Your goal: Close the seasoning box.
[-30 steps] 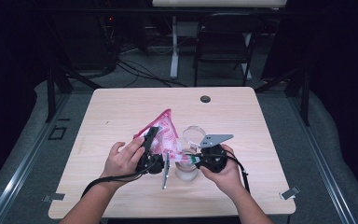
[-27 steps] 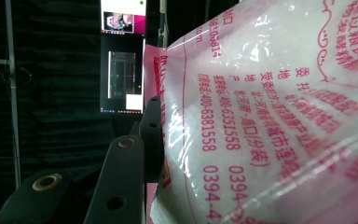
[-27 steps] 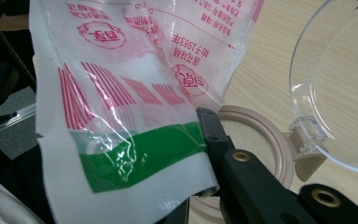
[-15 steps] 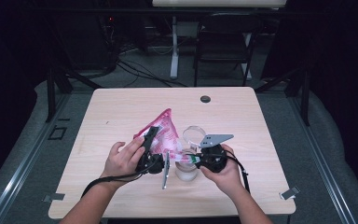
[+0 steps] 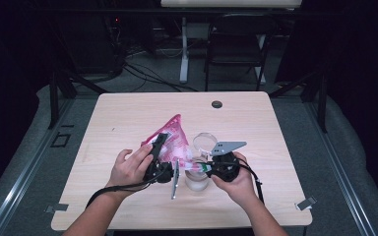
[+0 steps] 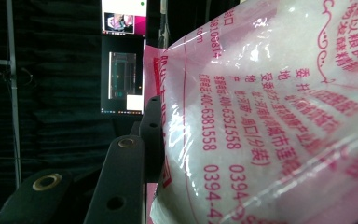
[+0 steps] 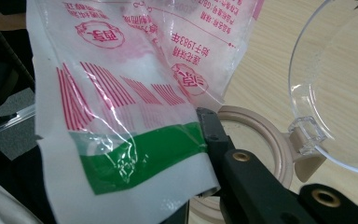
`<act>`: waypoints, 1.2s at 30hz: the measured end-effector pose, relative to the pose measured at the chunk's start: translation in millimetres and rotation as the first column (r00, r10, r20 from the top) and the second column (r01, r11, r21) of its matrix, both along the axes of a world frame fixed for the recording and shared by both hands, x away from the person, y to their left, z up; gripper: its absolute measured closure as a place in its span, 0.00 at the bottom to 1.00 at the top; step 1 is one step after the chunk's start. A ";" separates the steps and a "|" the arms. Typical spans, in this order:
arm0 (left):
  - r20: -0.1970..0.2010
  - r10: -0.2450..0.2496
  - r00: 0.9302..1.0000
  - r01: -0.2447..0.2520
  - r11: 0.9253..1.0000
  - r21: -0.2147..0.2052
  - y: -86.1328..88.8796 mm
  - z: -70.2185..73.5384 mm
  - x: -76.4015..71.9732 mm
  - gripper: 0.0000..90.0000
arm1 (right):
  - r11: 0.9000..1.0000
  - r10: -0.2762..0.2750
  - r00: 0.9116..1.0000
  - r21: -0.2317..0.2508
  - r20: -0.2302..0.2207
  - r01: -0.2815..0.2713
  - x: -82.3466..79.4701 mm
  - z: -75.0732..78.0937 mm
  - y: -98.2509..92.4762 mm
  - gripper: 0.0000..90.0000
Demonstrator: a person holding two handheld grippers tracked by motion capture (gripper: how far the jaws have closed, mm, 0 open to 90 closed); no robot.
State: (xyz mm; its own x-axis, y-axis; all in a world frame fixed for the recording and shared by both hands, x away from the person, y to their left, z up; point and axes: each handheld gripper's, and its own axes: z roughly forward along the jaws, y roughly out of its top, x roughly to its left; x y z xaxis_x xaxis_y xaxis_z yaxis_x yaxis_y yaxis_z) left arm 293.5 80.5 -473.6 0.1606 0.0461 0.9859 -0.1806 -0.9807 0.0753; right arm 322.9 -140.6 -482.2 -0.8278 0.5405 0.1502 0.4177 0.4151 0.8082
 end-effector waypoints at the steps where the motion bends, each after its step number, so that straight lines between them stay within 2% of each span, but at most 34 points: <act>1: 0.001 -0.001 1.000 0.001 1.000 0.000 0.0 0.1 0.1 0.72 | 1.000 -0.001 1.000 0.000 0.001 0.001 -0.2 0.0 0.1 1.00; 11: -0.004 0.007 1.000 -0.007 1.000 0.016 -1.0 2.2 -0.4 0.72 | 1.000 -0.001 1.000 0.004 -0.003 0.001 0.2 -0.6 -0.2 1.00; 36: 0.008 -0.011 1.000 0.011 1.000 0.015 -1.7 3.3 -0.6 0.72 | 1.000 -0.004 1.000 0.003 -0.002 0.004 0.4 -1.1 -0.3 1.00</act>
State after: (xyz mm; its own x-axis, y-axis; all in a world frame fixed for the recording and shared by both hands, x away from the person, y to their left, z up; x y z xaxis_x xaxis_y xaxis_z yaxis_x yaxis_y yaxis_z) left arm 293.0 78.9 -470.3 0.1529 0.0295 0.9878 -0.1919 -0.9796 0.0589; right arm 323.3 -140.9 -483.2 -0.8251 0.5437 0.1533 0.4209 0.4108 0.8087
